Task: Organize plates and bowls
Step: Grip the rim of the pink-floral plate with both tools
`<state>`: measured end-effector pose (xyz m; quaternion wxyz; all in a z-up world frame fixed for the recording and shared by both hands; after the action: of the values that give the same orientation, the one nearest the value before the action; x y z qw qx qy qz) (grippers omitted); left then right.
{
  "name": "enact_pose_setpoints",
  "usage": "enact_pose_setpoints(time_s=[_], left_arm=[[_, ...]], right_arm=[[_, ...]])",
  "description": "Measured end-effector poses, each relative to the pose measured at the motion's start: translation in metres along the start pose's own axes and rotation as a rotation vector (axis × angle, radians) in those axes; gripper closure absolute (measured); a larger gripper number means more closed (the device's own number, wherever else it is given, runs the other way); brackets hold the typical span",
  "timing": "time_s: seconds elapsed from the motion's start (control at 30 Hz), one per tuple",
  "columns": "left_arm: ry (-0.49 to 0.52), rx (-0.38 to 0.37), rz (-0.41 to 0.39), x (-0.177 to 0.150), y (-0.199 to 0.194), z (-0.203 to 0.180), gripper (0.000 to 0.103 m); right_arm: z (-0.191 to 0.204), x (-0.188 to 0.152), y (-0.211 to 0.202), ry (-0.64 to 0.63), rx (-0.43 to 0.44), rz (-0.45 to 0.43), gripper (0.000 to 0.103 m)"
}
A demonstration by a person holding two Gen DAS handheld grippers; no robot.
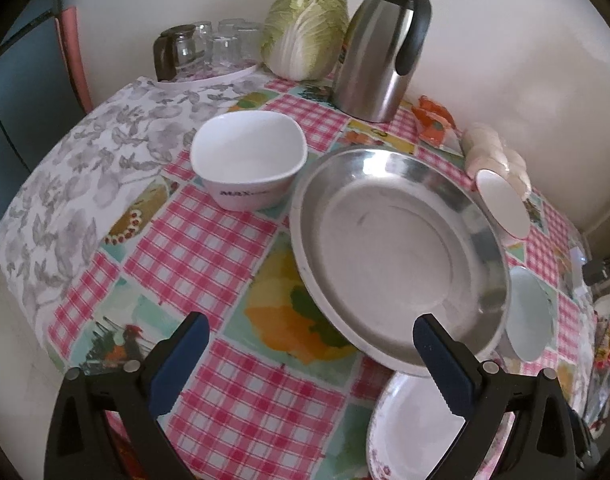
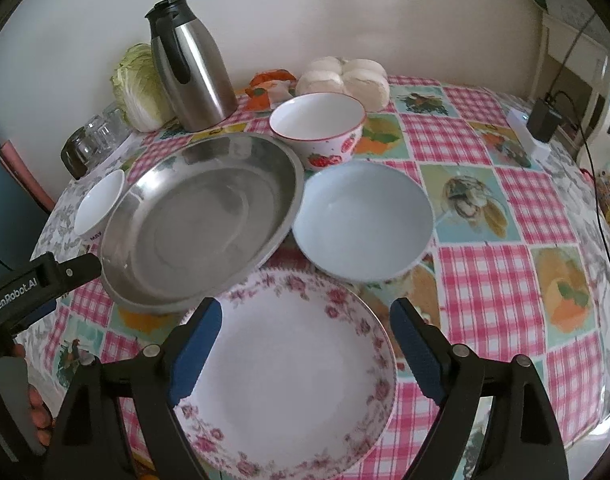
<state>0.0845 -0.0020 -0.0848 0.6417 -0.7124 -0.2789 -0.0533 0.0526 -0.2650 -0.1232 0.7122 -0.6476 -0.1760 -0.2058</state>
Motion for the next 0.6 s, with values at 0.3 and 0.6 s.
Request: enact_pose_setpoints(time_s=[0.3, 0.6], left_arm=[[0.03, -0.031, 0.033, -0.017, 0.006, -0.013, 0.0], [0.127, -0.017, 0.129, -0.034, 0.018, -0.03, 0.001]], right_arm=[[-0.024, -0.018, 0.004, 0.066, -0.026, 0.051, 0.016], [-0.044, -0.034, 0.023, 0.139, -0.042, 0.149, 0.016]])
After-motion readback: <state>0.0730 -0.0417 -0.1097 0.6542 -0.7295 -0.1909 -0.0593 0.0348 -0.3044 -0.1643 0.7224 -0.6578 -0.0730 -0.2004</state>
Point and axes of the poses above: each gripper's, at about its wrist camera, not at the fingertips, and y roughly the way its jaws point, z to its left, x to its top, the point moved 9 cm from there along y, roughly the way its jaws point, and after that the axes turned 2 degrees about z, right-handed, at the moved point
